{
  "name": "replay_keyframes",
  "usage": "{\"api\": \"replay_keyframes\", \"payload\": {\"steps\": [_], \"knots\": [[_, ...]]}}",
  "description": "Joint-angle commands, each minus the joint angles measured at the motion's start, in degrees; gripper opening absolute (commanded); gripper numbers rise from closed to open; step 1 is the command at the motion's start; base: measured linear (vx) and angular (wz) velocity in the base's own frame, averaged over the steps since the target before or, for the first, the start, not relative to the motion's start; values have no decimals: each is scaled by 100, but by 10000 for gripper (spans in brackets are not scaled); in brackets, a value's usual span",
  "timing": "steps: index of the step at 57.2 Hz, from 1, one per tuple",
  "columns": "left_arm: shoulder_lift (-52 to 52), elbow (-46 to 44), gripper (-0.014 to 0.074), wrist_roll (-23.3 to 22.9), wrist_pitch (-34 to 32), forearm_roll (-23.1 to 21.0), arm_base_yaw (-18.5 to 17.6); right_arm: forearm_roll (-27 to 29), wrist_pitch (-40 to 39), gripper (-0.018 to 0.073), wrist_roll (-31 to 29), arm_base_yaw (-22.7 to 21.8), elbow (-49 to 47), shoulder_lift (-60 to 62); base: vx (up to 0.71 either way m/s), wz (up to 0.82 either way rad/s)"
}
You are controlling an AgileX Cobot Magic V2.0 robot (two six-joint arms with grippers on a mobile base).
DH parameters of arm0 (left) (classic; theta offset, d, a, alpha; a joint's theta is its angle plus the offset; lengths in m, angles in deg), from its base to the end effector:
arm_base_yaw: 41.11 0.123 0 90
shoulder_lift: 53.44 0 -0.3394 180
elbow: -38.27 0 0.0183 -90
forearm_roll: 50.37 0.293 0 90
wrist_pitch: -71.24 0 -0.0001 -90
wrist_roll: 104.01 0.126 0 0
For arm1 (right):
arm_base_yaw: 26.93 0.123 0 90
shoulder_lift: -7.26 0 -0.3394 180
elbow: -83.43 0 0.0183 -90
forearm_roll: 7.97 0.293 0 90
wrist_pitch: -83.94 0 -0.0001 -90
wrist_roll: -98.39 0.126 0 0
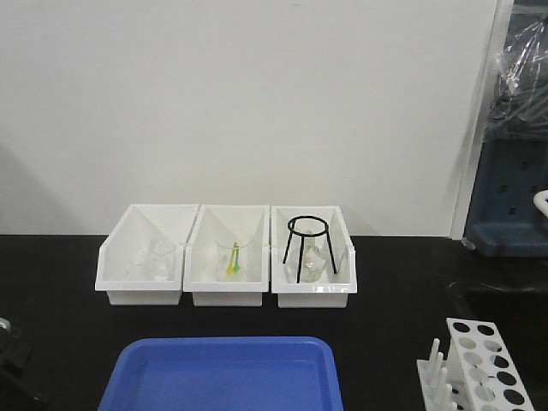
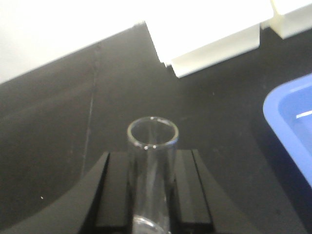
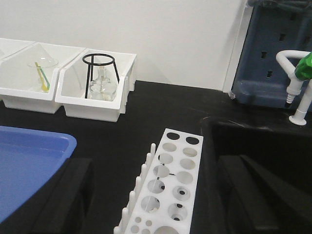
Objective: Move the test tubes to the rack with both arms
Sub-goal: 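Raise the test tube with the left gripper toward the right gripper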
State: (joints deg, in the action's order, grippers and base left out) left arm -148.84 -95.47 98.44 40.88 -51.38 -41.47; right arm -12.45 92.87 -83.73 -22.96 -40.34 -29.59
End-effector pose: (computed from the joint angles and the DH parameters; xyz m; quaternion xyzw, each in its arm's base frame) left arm 0.3454 -0.0010 0.1966 0.1546 0.8110 0.1075 0.5539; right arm 0.1450 0.0085 0.3028 -0.0674 0.7741 -0.0189 0.6292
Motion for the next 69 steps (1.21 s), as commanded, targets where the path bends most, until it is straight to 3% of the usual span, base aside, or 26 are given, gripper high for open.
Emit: {"api": "replay_keyframes", "payload": {"steps": [1, 25, 36, 47, 51, 60, 69], "knots": [[264, -127, 185, -7, -442, -66, -4, -34, -497, 571, -24, -8, -188, -50, 0, 0], [920, -141, 95, -63, -596, -77, -4, -34, -790, 571, -24, -8, -188, -489, 0, 0], [1451, -238, 95, -700, -545, -67, -4, -29, -1129, 571, -24, -8, -188, -774, 0, 0], [1730, -926, 95, -1304, -123, 5, -9, 17, -1203, 566, 5, -8, -188, -956, 0, 0], [1730, -1300, 95, -1688, 153, 288, -22, 17, -1110, 565, 5, -8, -188, -1035, 0, 0], [1679, -1993, 95, -3111, 629, 1016, -321, -9, -769, 565, -22, 11, -414, -1418, 0, 0], [1389, -2307, 95, -4477, 507, 1724, -773, -3, -238, 565, -55, 48, -983, -2073, 0, 0]]}}
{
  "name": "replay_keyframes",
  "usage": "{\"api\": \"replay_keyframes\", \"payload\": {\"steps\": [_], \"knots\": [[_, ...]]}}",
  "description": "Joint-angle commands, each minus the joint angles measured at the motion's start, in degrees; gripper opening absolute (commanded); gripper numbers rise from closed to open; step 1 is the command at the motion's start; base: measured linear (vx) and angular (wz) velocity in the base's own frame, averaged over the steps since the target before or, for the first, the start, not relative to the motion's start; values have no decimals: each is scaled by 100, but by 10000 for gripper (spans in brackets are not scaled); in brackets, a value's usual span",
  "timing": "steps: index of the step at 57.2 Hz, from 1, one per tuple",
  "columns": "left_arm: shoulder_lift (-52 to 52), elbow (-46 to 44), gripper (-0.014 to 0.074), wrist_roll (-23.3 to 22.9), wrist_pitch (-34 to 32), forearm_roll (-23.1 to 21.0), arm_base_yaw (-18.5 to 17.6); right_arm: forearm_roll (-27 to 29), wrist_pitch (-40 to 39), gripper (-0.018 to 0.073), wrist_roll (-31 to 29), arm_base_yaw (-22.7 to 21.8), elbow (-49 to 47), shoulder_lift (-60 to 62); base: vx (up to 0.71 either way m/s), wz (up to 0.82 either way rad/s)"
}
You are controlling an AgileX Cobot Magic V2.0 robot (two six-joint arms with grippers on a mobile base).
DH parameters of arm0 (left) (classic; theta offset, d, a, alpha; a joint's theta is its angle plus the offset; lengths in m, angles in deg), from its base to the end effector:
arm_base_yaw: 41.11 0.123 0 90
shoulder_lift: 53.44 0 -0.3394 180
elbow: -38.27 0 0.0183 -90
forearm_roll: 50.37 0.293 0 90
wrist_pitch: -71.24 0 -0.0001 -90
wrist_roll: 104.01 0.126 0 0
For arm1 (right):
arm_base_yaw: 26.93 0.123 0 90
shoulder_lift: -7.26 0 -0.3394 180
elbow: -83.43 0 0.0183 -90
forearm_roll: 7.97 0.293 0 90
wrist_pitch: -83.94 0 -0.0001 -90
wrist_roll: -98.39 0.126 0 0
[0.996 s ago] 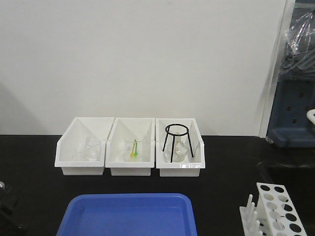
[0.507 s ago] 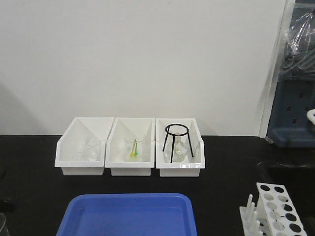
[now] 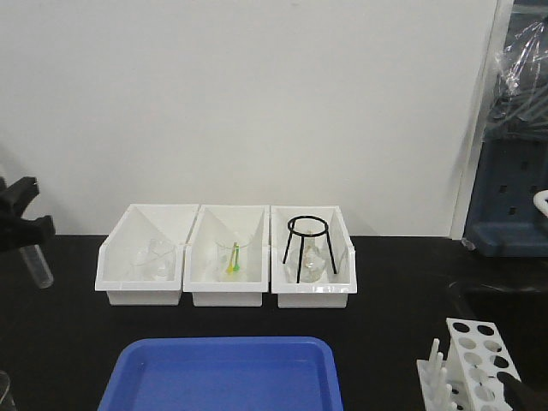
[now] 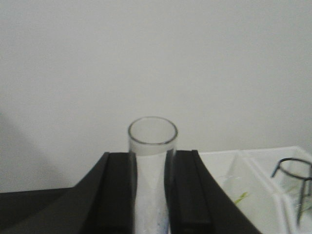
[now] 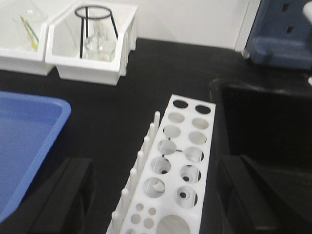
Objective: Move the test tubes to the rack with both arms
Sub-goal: 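Raise the test tube with the left gripper toward the right gripper, then grasp the test tube with the right gripper and open the left gripper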
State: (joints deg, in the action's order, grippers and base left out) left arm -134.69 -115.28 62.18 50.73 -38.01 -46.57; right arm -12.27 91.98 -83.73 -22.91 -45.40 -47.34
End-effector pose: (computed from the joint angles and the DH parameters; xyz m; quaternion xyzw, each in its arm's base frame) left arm 0.3561 -0.0435 0.3919 0.0467 0.6908 -0.0742 0.7177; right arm 0.2052 0.0131 0.2867 -0.0731 0.8345 -0.0156 0.5460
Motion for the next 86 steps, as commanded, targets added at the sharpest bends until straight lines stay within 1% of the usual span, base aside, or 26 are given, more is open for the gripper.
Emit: {"api": "replay_keyframes", "payload": {"steps": [1, 4, 6, 9, 10, 13, 18, 20, 24, 28, 35, 38, 45, 52, 58, 66, 74, 77, 81, 86], "knots": [[-62, -334, 95, -976, -526, 450, -311, -29, -108, 565, -84, 75, -536, -356, 0, 0], [-178, -335, 95, -1363, -738, 636, -470, -31, -33, 565, -317, 237, -753, -539, 0, 0], [-318, -335, 95, -1659, -969, 769, -604, -17, -33, 565, -505, 409, -879, -672, 0, 0], [-504, -335, 95, -1934, -1266, 933, -760, 18, -38, 565, -672, 750, -1060, -865, 0, 0], [-559, -335, 95, -1981, -1352, 949, -781, 41, -38, 565, -694, 838, -1138, -956, 0, 0], [-787, -335, 95, -2347, -1691, 1041, -947, 106, -31, 565, -704, 1177, -1328, -1186, 0, 0], [-1135, -335, 95, -2822, -2195, 1053, -1131, 173, -6, 565, -761, 1645, -1721, -1684, 0, 0], [-1335, -335, 95, -3040, -2489, 1059, -1202, 173, 44, 565, -761, 1860, -1904, -1925, 0, 0], [-1594, -335, 95, -3352, -2859, 1155, -1296, 173, 166, 565, -761, 2180, -2297, -2295, 0, 0], [-1848, -335, 95, -3675, -3175, 1411, -1375, 173, 315, 565, -761, 2490, -2786, -2639, 0, 0], [-2201, -335, 95, -4191, -3560, 1922, -1391, 167, 623, 565, -788, 2859, -3489, -3083, 0, 0], [-2340, -335, 95, -4377, -3753, 2029, -1391, 167, 762, 565, -811, 2992, -3760, -3258, 0, 0], [-2599, -330, 95, -4513, -4272, 2220, -1391, 171, 985, 565, -972, 3193, -4210, -3649, 0, 0], [-2723, -317, 95, -4696, -4636, 2246, -1391, 263, 1001, 565, -1056, 3199, -4501, -3953, 0, 0], [-2733, -317, 95, -4696, -4646, 2246, -1391, 259, 998, 565, -1085, 3199, -4692, -4177, 0, 0], [-2733, -317, 95, -4696, -4798, 2266, -1391, 94, 987, 565, -1125, 3194, -4959, -4488, 0, 0], [-2733, -317, 95, -4696, -4879, 2552, -1391, 72, 988, 565, -1125, 3194, -5252, -4724, 0, 0], [-2733, -317, 95, -4709, -4884, 2690, -1391, -37, 994, 565, -1099, 3194, -5356, -4787, 0, 0], [-2733, -317, 95, -4722, -4897, 2803, -1391, -178, 1010, 565, -1027, 3186, -5489, -4859, 0, 0], [-2722, -317, 95, -4722, -4897, 2851, -1391, -203, 1065, 565, -1017, 3186, -5633, -4941, 0, 0]]}}
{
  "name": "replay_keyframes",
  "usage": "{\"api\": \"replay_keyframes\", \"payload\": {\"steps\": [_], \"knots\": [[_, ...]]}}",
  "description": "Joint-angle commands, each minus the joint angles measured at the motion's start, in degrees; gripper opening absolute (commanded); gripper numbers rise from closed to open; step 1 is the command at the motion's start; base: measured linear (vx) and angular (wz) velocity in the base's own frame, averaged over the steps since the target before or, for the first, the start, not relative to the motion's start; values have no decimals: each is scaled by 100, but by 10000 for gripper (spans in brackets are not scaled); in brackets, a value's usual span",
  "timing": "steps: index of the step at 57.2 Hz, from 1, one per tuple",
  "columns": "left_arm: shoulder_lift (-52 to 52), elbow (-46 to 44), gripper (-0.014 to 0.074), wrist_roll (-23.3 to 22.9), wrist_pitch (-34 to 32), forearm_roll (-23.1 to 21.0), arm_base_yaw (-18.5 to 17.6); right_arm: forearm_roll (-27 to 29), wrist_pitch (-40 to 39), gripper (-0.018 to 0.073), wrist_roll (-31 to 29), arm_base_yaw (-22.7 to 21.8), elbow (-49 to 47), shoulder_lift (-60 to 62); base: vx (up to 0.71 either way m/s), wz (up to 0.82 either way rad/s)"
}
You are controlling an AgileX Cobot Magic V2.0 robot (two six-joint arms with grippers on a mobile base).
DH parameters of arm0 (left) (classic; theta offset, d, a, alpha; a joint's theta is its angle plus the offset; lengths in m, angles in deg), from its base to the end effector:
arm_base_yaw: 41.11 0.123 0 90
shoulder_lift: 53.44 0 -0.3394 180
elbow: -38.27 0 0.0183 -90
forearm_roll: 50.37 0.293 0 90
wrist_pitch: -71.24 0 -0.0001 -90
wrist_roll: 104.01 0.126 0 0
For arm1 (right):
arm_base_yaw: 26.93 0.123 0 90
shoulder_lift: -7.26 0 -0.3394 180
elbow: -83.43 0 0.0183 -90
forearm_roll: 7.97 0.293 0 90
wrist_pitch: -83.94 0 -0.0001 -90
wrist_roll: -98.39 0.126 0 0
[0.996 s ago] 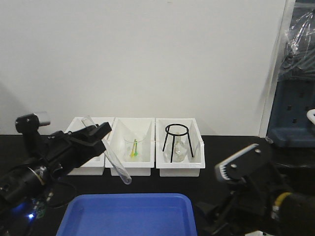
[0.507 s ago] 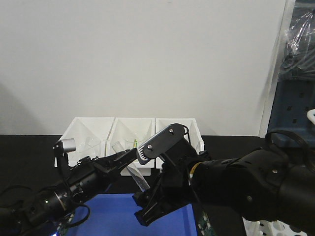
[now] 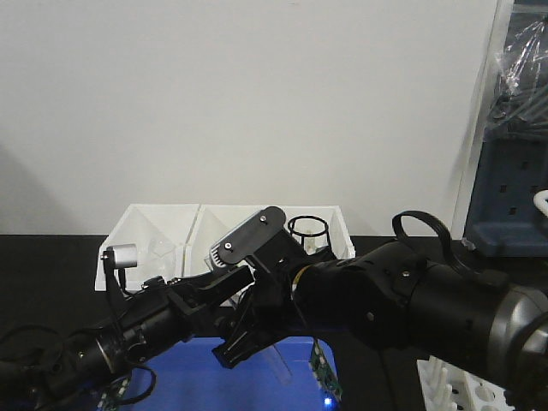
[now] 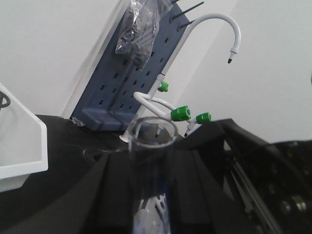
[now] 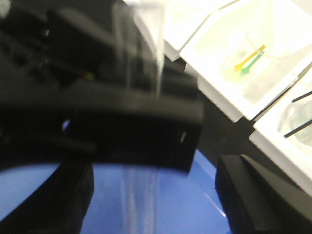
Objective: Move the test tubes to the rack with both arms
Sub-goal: 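Grasp the test tube with the right gripper and open the left gripper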
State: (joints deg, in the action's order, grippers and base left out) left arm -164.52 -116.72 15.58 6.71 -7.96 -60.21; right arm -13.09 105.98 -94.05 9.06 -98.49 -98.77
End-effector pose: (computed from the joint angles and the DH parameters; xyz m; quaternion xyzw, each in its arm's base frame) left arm 0.3875 -0.2153 0.2604 0.1407 0.6356 -0.5335 0.5401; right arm 0.3942 0.2810 0.3213 -0.3921 0.8003 0.0593 0.4497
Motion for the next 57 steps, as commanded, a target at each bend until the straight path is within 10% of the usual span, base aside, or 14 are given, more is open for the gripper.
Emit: {"api": "replay_keyframes", "payload": {"steps": [1, 26, 57], "knots": [[261, -173, 95, -63, -495, -155, -26, -121, -313, 565, 16, -11, -341, 187, 0, 0], [260, -173, 95, -63, -542, -160, -26, -120, -228, 538, 320, -11, -389, 134, 0, 0], [260, -173, 143, -63, -663, 130, -26, -69, -151, 130, 321, -11, -389, 134, 0, 0]]}}
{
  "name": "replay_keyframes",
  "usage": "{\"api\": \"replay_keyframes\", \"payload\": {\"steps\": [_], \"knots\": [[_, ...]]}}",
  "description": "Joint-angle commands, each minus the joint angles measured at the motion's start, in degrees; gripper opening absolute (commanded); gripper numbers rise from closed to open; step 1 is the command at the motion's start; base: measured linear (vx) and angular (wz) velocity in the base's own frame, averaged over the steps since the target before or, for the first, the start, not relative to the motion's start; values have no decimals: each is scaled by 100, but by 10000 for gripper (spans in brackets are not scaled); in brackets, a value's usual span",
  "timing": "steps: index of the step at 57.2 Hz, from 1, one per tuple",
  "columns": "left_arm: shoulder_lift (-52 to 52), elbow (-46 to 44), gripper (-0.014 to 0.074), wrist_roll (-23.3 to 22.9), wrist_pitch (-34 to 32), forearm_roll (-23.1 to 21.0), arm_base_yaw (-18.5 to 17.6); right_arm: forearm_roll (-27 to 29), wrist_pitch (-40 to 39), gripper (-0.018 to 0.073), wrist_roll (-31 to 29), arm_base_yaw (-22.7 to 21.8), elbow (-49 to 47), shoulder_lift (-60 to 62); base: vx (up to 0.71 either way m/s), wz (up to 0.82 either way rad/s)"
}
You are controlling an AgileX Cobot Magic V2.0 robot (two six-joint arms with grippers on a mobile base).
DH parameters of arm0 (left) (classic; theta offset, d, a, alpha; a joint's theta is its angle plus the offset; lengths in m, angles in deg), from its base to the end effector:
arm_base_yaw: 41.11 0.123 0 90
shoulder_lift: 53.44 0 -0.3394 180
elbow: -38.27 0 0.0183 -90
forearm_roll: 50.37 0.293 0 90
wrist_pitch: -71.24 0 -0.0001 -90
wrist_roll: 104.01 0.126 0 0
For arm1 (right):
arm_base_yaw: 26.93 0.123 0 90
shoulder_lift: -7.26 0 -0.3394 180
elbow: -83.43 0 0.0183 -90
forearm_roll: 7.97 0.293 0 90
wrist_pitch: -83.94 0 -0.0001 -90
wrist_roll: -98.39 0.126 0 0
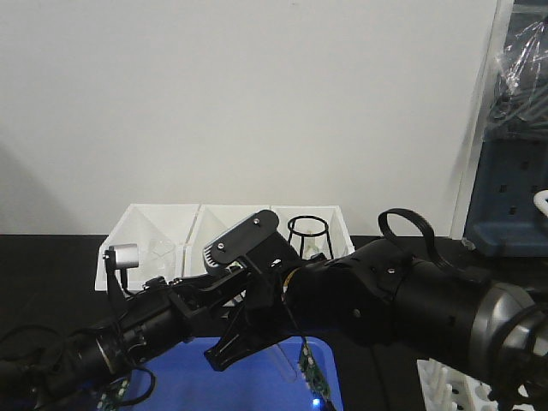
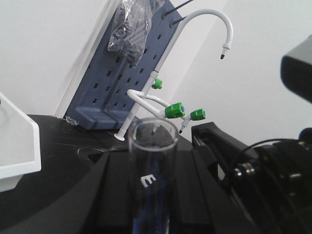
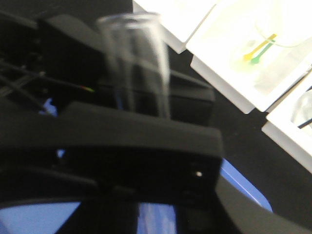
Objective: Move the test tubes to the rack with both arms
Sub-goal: 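Grasp the test tube with the right gripper and open the left gripper, then carry the test tube with the right gripper over the white rack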
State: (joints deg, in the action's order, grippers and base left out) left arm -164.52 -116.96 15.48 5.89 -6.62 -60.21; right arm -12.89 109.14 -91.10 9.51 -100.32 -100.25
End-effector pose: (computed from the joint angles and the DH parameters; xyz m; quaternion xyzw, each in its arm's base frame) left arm 0.3854 -0.2172 0.2620 0.1532 0.6305 -0.5378 0.5383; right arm 0.3961 0.2868 0.3156 -0.3768 0.8195 0.0680 0.4263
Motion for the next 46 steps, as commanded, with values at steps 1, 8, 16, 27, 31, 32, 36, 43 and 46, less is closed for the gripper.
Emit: {"api": "replay_keyframes", "payload": {"steps": [1, 8, 16, 27, 31, 32, 36, 43, 46], "knots": [[260, -149, 151, -52, -581, 6, -26, -76, -471, 121, 26, -56, -207, 282, 0, 0], [260, -149, 251, -52, -576, 5, -26, 35, -531, 50, 26, -56, -207, 282, 0, 0], [260, -149, 389, -52, -570, 0, -26, 50, -577, -15, 33, -56, -207, 282, 0, 0], [260, -149, 482, -52, -581, -261, -15, -7, -610, -12, 237, -56, -207, 282, 0, 0], [272, -149, 482, -52, -583, -507, -15, -139, -604, -11, 348, -56, -207, 282, 0, 0], [280, -149, 482, -52, -596, -552, -15, -197, -603, -10, 373, -61, -207, 282, 0, 0], [280, -149, 482, -47, -702, -689, 6, -324, -603, -10, 615, -140, -207, 282, 0, 0], [280, -149, 482, -47, -952, -698, 41, -338, -615, -9, 1006, -476, -207, 294, 0, 0], [280, -149, 482, -47, -1038, -712, 52, -338, -615, -9, 1031, -668, -207, 324, 0, 0]]}}
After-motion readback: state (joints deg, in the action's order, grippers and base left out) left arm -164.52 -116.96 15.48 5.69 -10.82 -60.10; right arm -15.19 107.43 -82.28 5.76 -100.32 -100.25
